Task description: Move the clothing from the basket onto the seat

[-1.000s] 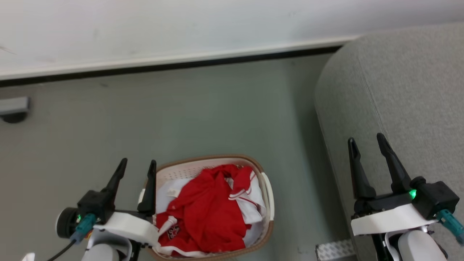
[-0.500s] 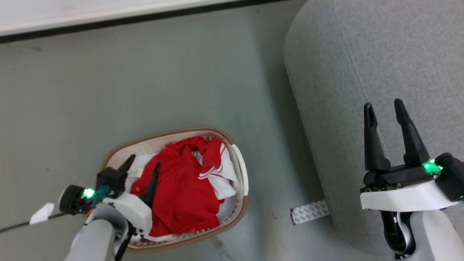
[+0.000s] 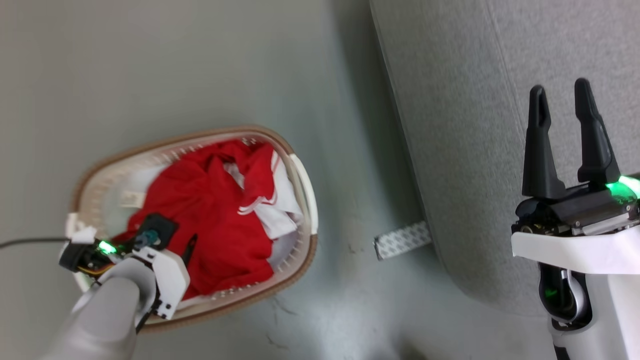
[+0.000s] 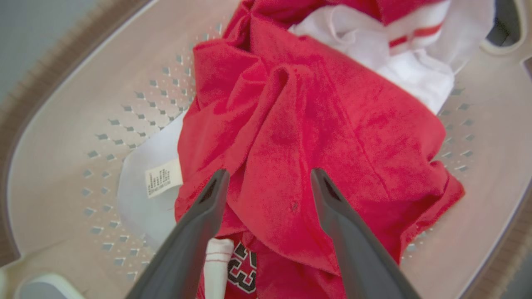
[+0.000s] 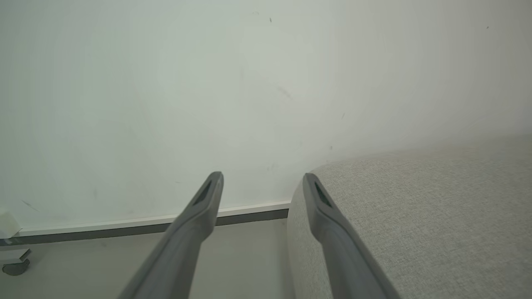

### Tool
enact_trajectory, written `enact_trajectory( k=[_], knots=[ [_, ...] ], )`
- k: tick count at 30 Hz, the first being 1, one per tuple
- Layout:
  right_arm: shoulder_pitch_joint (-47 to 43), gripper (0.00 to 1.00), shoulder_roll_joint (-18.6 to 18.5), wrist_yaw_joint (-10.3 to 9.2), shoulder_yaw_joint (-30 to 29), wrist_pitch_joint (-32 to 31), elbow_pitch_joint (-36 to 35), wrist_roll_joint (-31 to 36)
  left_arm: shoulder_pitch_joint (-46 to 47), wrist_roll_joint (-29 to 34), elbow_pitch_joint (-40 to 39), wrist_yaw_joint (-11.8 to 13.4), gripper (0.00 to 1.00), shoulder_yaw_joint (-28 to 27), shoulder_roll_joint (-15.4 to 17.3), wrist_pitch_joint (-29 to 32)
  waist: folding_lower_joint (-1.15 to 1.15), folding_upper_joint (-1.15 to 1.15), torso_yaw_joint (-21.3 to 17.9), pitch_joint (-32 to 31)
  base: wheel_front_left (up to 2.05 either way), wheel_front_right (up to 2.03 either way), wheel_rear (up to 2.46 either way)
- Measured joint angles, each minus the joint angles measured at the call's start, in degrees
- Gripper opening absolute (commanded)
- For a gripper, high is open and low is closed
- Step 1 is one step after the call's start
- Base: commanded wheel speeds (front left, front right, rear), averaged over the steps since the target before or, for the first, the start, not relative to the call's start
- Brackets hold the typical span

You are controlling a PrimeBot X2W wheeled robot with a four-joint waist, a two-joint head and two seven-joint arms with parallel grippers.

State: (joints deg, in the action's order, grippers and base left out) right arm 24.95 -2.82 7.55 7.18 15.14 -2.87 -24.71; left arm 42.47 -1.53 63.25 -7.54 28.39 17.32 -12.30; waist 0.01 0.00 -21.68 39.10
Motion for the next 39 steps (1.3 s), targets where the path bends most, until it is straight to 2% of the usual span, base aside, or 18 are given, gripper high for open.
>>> enact_trajectory(
  k=[12, 20, 22, 23, 24, 26, 27, 35, 39],
  knots=[
    [2.0, 1.0, 0.0, 0.0, 1.5, 0.0, -2.0, -3.6, 7.8, -2.4, 7.6, 0.0, 1.0, 11.6, 2.1, 8.0, 0.0, 0.0, -4.8, 9.4, 0.0, 0.0, 0.0],
    [2.8, 1.0, 0.0, 0.0, 1.6, 0.0, -1.7, -4.1, 10.4, -5.8, 8.7, 0.0, 1.0, 14.7, 3.2, 11.9, -0.01, 0.0, -6.1, 11.4, 0.0, 0.0, 0.0],
    [2.8, 1.0, 0.0, 0.0, 1.6, 0.0, -1.4, -4.0, 10.5, -6.4, 8.8, 0.0, 0.71, 15.1, 2.9, 12.3, -0.01, 0.0, -5.9, 11.2, 0.0, 0.0, 0.0],
    [2.8, 1.0, 0.0, 0.0, 1.5, 0.0, -1.2, -4.0, 10.5, -6.8, 8.9, 0.0, 0.62, 15.3, 2.7, 12.3, -0.01, 0.0, -5.9, 11.0, 0.0, 0.0, 0.0],
    [2.8, 1.0, 0.0, 0.0, 1.5, 0.0, -1.0, -3.9, 10.5, -7.1, 9.0, 0.0, 0.42, 15.5, 2.4, 12.3, -0.01, 0.0, -5.8, 10.7, 0.0, 0.0, 0.0],
    [2.8, 1.0, 0.0, 0.0, 1.4, 0.0, -0.9, -3.6, 10.4, -7.3, 9.2, 0.0, 0.18, 15.7, 2.0, 12.3, -0.01, 0.0, -5.6, 10.4, 0.0, 0.0, 0.0],
    [2.8, 1.0, 0.0, 0.0, 1.3, 0.0, -0.8, -3.3, 10.1, -8.0, 9.4, 0.0, 0.0, 15.9, 1.3, 11.8, -0.01, 0.0, -5.2, 9.7, 0.0, 0.0, 0.0],
    [2.7, 1.0, 0.0, 0.0, 0.7, 0.0, 0.1, 0.3, 7.6, -11.0, 9.8, 0.0, 0.0, 15.2, -1.6, 8.5, -0.01, 0.0, -3.1, 4.9, 0.0, 0.0, 0.0],
    [1.5, 1.0, 0.0, 0.0, 0.3, 0.0, 1.2, 2.8, 4.9, -14.0, 10.0, 0.0, 0.0, 14.2, -4.3, 5.8, -0.01, 0.0, -1.3, -0.4, 0.0, 0.0, 0.0]
  ],
)
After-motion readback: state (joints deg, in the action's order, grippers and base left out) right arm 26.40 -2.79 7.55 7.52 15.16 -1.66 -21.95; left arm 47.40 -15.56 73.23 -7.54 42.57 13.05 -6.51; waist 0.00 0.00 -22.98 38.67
